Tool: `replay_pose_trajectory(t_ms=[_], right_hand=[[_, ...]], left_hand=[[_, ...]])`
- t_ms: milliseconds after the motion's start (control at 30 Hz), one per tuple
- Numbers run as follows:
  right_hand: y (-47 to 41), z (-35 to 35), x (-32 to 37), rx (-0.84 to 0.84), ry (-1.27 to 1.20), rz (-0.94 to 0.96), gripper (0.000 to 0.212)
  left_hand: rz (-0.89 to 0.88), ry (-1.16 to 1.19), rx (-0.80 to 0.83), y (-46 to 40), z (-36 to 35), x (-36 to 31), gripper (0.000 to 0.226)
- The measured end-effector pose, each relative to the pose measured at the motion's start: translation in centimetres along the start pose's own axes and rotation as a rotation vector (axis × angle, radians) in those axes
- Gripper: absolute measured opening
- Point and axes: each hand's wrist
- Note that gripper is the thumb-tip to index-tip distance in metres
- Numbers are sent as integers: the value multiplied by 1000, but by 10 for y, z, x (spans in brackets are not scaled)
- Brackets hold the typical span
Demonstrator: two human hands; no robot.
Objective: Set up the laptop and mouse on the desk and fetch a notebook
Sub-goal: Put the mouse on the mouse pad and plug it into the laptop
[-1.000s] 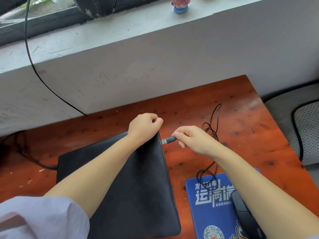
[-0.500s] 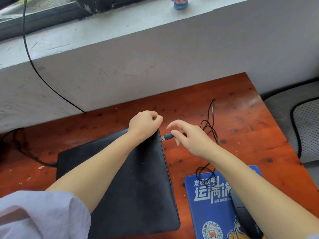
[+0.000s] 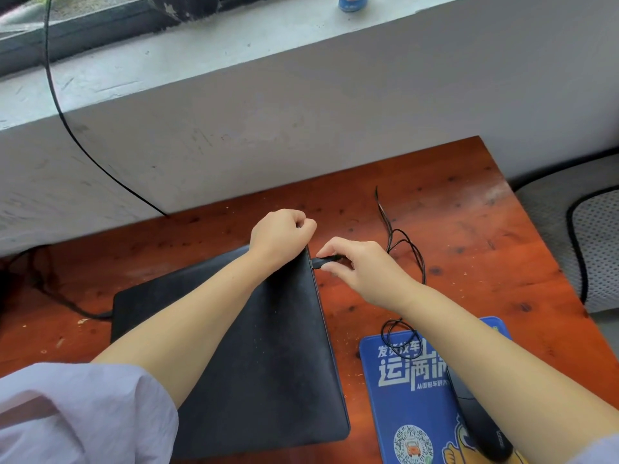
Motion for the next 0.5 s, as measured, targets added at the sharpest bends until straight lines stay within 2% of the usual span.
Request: replay_pose_trajectory(t_ms=[100, 333, 500], right_hand=[[1, -1, -4, 16, 21, -24, 13], [2, -11, -23, 160, 283, -123, 22], [2, -19, -36, 190, 375, -99, 23]], left_hand=[[18, -1, 19, -2, -5, 1, 32], [80, -103, 140, -6, -29, 2, 25], [89, -120, 184, -7, -47, 3, 19]])
Point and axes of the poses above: each hand's wrist, its own y-axis away from the middle knuckle, its own z-axis out of the back of the hand, x = y × z, and after that the axes turned 12 degrees about z, right-handed
